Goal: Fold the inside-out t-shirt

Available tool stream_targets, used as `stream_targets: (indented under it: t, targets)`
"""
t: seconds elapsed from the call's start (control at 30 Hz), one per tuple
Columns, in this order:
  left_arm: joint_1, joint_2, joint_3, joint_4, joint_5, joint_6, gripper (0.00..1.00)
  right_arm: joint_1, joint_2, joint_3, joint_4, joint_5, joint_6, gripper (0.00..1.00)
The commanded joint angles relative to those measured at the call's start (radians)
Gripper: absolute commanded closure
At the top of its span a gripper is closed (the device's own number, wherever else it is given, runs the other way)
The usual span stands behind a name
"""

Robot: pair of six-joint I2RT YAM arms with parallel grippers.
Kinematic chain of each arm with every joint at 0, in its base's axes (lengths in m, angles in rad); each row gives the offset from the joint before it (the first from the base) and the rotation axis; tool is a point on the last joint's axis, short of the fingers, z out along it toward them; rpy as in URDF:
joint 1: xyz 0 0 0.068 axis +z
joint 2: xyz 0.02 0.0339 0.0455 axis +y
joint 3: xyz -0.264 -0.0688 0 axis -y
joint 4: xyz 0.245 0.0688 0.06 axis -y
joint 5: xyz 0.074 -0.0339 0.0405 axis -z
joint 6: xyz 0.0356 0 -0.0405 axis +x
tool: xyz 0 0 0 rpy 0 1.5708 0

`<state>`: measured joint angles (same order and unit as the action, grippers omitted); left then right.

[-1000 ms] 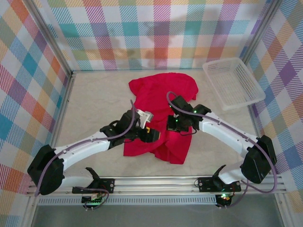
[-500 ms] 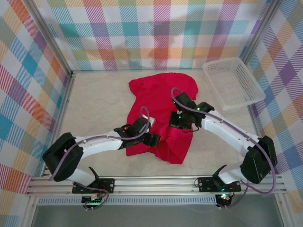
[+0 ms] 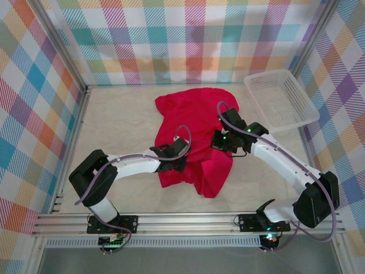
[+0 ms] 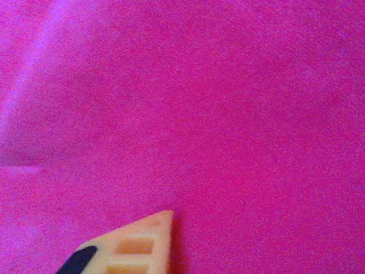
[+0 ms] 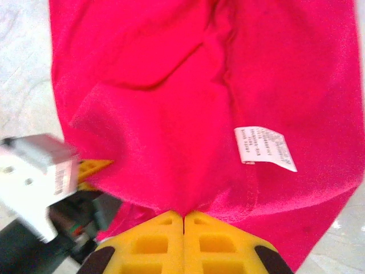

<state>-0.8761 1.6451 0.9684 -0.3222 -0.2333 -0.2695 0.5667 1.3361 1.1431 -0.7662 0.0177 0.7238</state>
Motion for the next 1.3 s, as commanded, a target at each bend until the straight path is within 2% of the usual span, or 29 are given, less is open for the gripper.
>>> stream_targets:
  t: [0.0, 0.07, 0.17, 0.27, 0.37, 0.47, 0.57, 0.63, 0.7, 0.83, 0.93, 1.0, 1.17, 1.27]
  targets:
    - [-0.014, -0.094, 0.111, -0.218, -0.048, 0.007, 0.93, -0.067, 0.000, -0.039, -0.002, 0.022, -0.054, 1.00]
    - [-0.014, -0.120, 0.165, -0.290, -0.040, 0.016, 1.00, -0.102, 0.022, -0.038, 0.002, 0.033, -0.074, 1.00]
    - [-0.015, -0.147, 0.235, -0.379, -0.024, 0.022, 1.00, -0.147, 0.076, -0.003, 0.017, 0.058, -0.109, 1.00]
    - [-0.015, -0.171, 0.277, -0.404, 0.054, 0.003, 1.00, -0.191, 0.161, 0.099, 0.012, 0.072, -0.149, 1.00]
    - [-0.015, -0.182, 0.292, -0.362, 0.162, -0.064, 1.00, -0.233, 0.269, 0.235, 0.010, 0.072, -0.189, 1.00]
    - [-0.015, -0.169, 0.266, -0.231, 0.273, -0.166, 1.00, -0.257, 0.407, 0.389, -0.025, 0.063, -0.221, 1.00]
    - [-0.008, -0.120, 0.290, -0.199, 0.287, -0.235, 1.00, -0.267, 0.543, 0.543, -0.121, 0.006, -0.239, 1.00]
    - [0.006, -0.083, 0.333, -0.226, 0.295, -0.258, 1.00, -0.264, 0.584, 0.591, -0.185, -0.069, -0.240, 0.93]
    - [0.021, -0.048, 0.383, -0.268, 0.303, -0.278, 1.00, -0.256, 0.534, 0.511, -0.138, -0.132, -0.217, 0.87]
    - [0.044, 0.030, 0.494, -0.352, 0.352, -0.292, 1.00, -0.232, 0.342, 0.237, -0.006, -0.211, -0.160, 0.69]
    - [0.048, 0.074, 0.548, -0.373, 0.405, -0.290, 1.00, -0.206, 0.195, 0.042, 0.080, -0.258, -0.132, 0.63]
    - [0.049, 0.084, 0.564, -0.372, 0.411, -0.295, 1.00, -0.178, 0.103, -0.085, 0.145, -0.285, -0.106, 0.68]
    - [0.054, 0.080, 0.591, -0.365, 0.400, -0.324, 1.00, -0.060, -0.042, -0.385, 0.412, -0.341, 0.075, 0.95]
    - [0.055, 0.070, 0.615, -0.357, 0.396, -0.358, 1.00, 0.020, -0.042, -0.489, 0.612, -0.300, 0.197, 1.00]
